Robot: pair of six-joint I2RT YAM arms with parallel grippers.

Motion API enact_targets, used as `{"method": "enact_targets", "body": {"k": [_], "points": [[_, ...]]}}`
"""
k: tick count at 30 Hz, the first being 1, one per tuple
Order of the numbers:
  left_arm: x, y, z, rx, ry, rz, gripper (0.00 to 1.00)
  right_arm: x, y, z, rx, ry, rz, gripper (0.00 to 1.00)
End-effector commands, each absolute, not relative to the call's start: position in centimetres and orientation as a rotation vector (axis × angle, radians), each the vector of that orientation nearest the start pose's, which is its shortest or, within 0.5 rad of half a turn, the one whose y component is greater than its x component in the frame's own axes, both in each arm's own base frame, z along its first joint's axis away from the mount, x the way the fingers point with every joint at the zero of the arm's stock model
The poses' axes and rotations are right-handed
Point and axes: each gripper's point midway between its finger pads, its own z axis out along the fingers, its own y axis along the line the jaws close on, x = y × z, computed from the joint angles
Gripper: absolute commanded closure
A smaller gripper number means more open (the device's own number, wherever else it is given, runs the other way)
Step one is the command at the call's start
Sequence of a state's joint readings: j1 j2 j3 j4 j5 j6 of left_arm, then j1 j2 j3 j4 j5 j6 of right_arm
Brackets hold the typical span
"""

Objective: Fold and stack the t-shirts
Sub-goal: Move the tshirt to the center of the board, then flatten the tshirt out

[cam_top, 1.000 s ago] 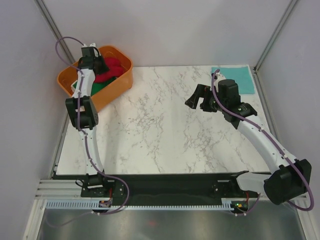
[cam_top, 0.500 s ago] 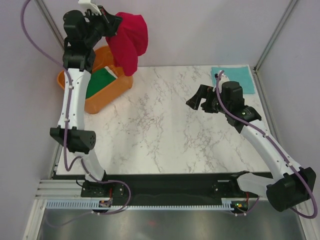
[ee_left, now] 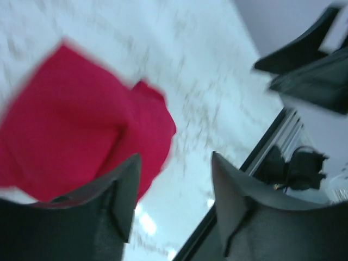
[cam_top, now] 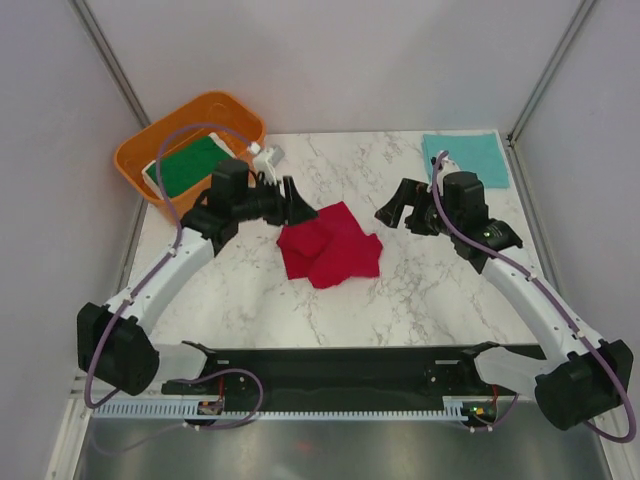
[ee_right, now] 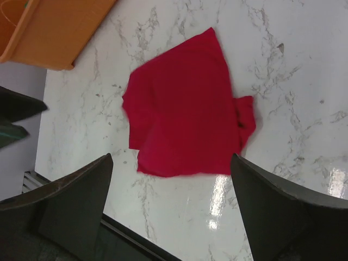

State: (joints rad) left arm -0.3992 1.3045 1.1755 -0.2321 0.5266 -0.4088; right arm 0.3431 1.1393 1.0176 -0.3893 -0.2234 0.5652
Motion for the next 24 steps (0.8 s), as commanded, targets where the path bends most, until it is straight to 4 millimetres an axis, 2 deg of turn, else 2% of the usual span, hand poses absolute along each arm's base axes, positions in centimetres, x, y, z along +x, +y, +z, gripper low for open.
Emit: {"method": "enact_targets", "body": {"k": [1,3,5,7,10,12,15,18,20,22,24], "points": [[27.4,-23.4,24.8,0.319,2.087,-1.102,0.33,30.6,16.8,23.0,0.139,2.174,0.740,0.02],[26.2,-22.1,23.9,0.276,2.085,-1.056,0.27,30.5,16.5,21.9,0.159,2.200,0.722,0.02],[25.6,-21.4,23.6,0.244,2.084,-1.033,0.26,30.5,16.3,20.3,0.198,2.236,0.701,0.04],[25.1,-20.8,22.5,0.208,2.111,-1.009,0.25,30.6,16.5,18.8,0.216,2.273,0.703,0.09],[24.9,-20.5,20.0,0.158,2.206,-0.987,0.25,30.6,16.9,15.7,0.247,2.321,0.685,0.11],[24.9,-20.2,18.3,0.105,2.269,-0.972,0.25,30.3,17.1,12.4,0.268,2.380,0.626,0.13],[25.0,-19.9,16.0,0.023,2.341,-0.943,0.26,29.2,18.8,8.8,0.243,2.475,0.647,0.17],[25.2,-19.1,13.6,-0.045,2.403,-0.872,0.28,27.7,20.5,6.5,0.225,2.518,0.631,0.21],[25.2,-18.7,12.4,-0.079,2.427,-0.836,0.28,26.7,21.6,5.8,0.228,2.504,0.649,0.21],[25.5,-17.8,10.8,-0.124,2.457,-0.763,0.29,26.4,22.1,5.8,0.257,2.470,0.661,0.20],[25.9,-17.5,9.6,-0.146,2.474,-0.726,0.29,25.9,22.3,4.5,0.273,2.473,0.675,0.20]]}}
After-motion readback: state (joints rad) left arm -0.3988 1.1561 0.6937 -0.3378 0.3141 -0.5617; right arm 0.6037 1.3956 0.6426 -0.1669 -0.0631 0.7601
